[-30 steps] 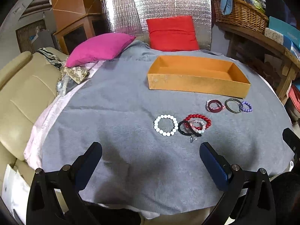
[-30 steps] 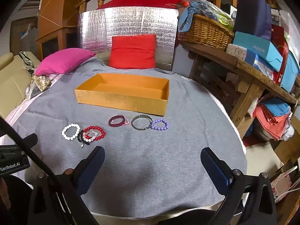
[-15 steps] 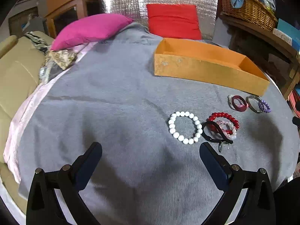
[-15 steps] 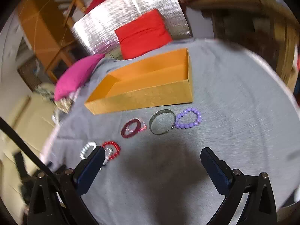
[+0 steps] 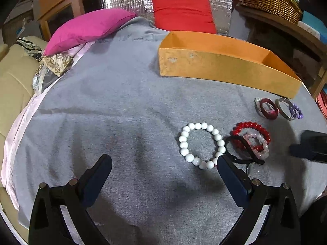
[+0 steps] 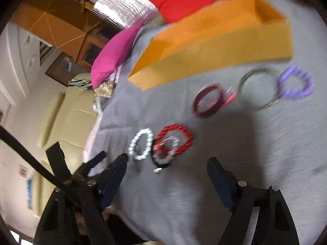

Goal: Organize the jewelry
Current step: 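Move left tool to white bead bracelet while right tool reaches pink-clear bead bracelet, then grasp white bead bracelet with left tool while right tool grasps pink-clear bead bracelet, then carry both bracelets over the orange box and open both tools, then withdraw both tools from the box toward the remaining bracelets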

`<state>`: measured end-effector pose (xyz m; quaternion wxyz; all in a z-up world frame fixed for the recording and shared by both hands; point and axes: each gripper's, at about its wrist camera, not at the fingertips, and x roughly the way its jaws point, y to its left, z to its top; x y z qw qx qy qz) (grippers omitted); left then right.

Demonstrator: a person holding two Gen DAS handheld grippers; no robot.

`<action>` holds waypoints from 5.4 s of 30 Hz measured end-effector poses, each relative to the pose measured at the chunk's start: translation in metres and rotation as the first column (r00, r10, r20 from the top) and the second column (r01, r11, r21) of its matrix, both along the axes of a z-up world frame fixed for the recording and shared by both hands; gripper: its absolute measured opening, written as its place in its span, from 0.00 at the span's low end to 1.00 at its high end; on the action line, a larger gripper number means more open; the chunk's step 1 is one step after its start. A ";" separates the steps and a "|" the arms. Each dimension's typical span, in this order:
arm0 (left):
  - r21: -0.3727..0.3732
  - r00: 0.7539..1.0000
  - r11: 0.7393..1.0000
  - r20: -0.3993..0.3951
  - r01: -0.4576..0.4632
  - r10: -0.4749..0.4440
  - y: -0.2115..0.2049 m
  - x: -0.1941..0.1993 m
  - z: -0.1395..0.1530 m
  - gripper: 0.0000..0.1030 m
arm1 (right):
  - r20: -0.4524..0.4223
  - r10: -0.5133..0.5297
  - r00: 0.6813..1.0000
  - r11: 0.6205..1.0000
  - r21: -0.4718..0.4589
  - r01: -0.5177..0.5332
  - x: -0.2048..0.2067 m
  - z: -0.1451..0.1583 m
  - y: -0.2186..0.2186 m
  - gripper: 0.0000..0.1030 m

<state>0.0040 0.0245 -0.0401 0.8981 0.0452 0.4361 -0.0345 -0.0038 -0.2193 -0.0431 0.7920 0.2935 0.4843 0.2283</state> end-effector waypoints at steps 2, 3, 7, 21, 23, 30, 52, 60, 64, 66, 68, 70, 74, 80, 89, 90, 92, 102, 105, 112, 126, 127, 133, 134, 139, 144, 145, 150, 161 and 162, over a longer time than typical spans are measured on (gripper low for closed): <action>0.004 1.000 1.000 0.008 0.014 -0.014 -0.001 -0.002 0.001 0.94 | -0.051 -0.004 0.999 0.999 0.037 0.006 0.008 -0.010 0.009 0.75; 0.003 1.000 1.000 0.008 0.021 -0.021 -0.002 -0.002 0.002 0.91 | -0.072 -0.008 0.997 0.999 0.051 0.012 0.011 -0.015 0.013 0.73; -0.023 0.999 0.999 -0.028 0.031 -0.031 -0.004 0.002 -0.003 0.84 | -0.120 -0.041 0.992 0.994 0.093 0.052 0.022 -0.026 0.019 0.70; -0.069 0.997 0.997 -0.080 0.016 -0.022 0.001 0.011 -0.011 0.79 | -0.108 -0.104 0.989 0.992 -0.084 0.095 0.027 -0.030 0.024 0.09; -0.072 0.996 0.997 -0.084 0.020 -0.026 -0.001 0.013 -0.012 0.79 | -0.092 -0.114 0.989 0.990 -0.098 0.105 0.022 -0.026 0.017 0.09; -0.072 0.993 0.996 -0.105 0.045 -0.053 -0.010 0.021 -0.019 0.79 | -0.038 -0.149 0.988 0.986 -0.083 0.145 0.008 -0.012 -0.014 0.09; -0.149 0.997 0.988 -0.059 0.031 -0.040 -0.004 0.049 -0.027 0.11 | 0.004 -0.172 0.985 0.984 -0.047 0.172 -0.005 0.000 -0.041 0.09; -0.160 0.998 0.986 -0.027 0.043 -0.048 -0.002 0.043 -0.020 0.09 | 0.143 -0.180 0.973 0.983 -0.010 0.184 -0.009 0.028 -0.042 0.09; -0.186 0.999 0.981 0.011 0.050 -0.049 0.001 0.041 -0.008 0.09 | 0.236 -0.215 0.948 0.975 -0.010 0.223 -0.008 0.048 -0.049 0.09; -0.196 0.998 0.979 0.028 0.057 -0.052 0.001 0.039 -0.003 0.09 | 0.267 -0.237 0.934 0.968 -0.020 0.251 -0.005 0.056 -0.053 0.09; -0.212 0.997 0.975 0.050 0.064 -0.054 0.002 0.036 0.004 0.09 | 0.284 -0.265 0.922 0.960 -0.013 0.280 0.000 0.063 -0.058 0.09; -0.211 0.995 0.975 0.081 0.076 -0.060 0.002 0.033 0.013 0.09 | 0.298 -0.294 0.908 0.952 0.000 0.308 0.006 0.068 -0.062 0.09; -0.184 0.983 0.976 0.159 0.119 -0.089 -0.006 0.034 0.037 0.09 | 0.336 -0.339 0.879 0.934 0.013 0.356 0.022 0.079 -0.073 0.09; -0.167 0.954 0.971 0.276 0.172 -0.122 -0.038 0.083 0.082 0.09 | 0.357 -0.368 0.858 0.921 0.015 0.389 0.051 0.081 -0.078 0.09; -0.187 0.952 0.968 0.287 0.165 -0.107 -0.065 0.171 0.079 0.09 | 0.309 -0.401 0.863 0.910 0.027 0.413 0.088 0.066 -0.082 0.09; -0.188 0.954 0.969 0.280 0.163 -0.106 -0.066 0.176 0.076 0.09 | 0.306 -0.400 0.864 0.910 0.022 0.414 0.091 0.064 -0.081 0.09; -0.176 0.965 0.974 0.243 0.139 -0.094 -0.067 0.191 0.065 0.09 | 0.297 -0.395 0.869 0.911 0.007 0.412 0.095 0.061 -0.080 0.09; -0.116 0.994 0.987 0.021 0.109 -0.107 -0.080 0.209 0.026 0.09 | 0.278 -0.377 0.884 0.913 -0.050 0.405 0.101 0.051 -0.078 0.09; -0.134 0.993 0.985 -0.038 0.107 -0.113 -0.077 0.207 0.017 0.09 | 0.269 -0.376 0.886 0.910 -0.072 0.408 0.101 0.047 -0.075 0.09; -0.166 0.986 0.978 -0.087 0.124 -0.140 -0.077 0.196 0.018 0.09 | 0.268 -0.395 0.879 0.883 -0.153 0.444 0.102 0.036 -0.076 0.09; -0.216 0.972 0.963 -0.133 0.160 -0.191 -0.086 0.156 0.015 0.10 | 0.252 -0.433 0.865 0.826 -0.272 0.493 0.101 0.034 -0.083 0.09; -0.213 0.975 0.966 -0.129 0.149 -0.180 -0.083 0.156 0.017 0.10 | 0.251 -0.431 0.867 0.824 -0.283 0.492 0.100 0.035 -0.081 0.09; -0.171 0.992 0.980 -0.054 0.103 -0.114 -0.063 0.133 0.039 0.46 | 0.243 -0.409 0.880 0.838 -0.281 0.467 0.089 0.050 -0.072 0.39; -0.161 0.993 0.981 -0.033 0.106 -0.113 -0.061 0.127 0.043 0.53 | 0.252 -0.403 0.880 0.835 -0.292 0.466 0.085 0.055 -0.070 0.54; -0.090 0.993 0.993 0.106 0.070 -0.060 -0.032 0.078 0.068 0.64 | 0.318 -0.374 0.871 0.833 -0.299 0.466 0.047 0.086 -0.067 0.64; -0.068 0.985 0.997 0.172 0.037 -0.025 -0.009 0.029 0.064 0.70 | 0.335 -0.392 0.857 0.831 -0.270 0.486 0.009 0.102 -0.083 0.66; -0.070 0.984 0.997 0.177 0.036 -0.023 -0.005 0.019 0.060 0.71 | 0.330 -0.401 0.855 0.829 -0.266 0.491 0.000 0.105 -0.088 0.66; -0.026 0.976 0.998 0.211 0.062 -0.055 0.000 -0.007 0.052 0.72 | 0.326 -0.403 0.855 0.824 -0.277 0.494 -0.025 0.115 -0.102 0.70; -0.057 0.975 0.991 0.194 0.123 -0.110 0.001 0.000 0.043 0.76 | 0.303 -0.357 0.883 0.874 -0.226 0.431 -0.034 0.094 -0.128 0.70; -0.055 0.977 0.991 0.185 0.119 -0.107 -0.002 0.002 0.040 0.76 | 0.303 -0.355 0.884 0.878 -0.215 0.427 -0.034 0.091 -0.130 0.70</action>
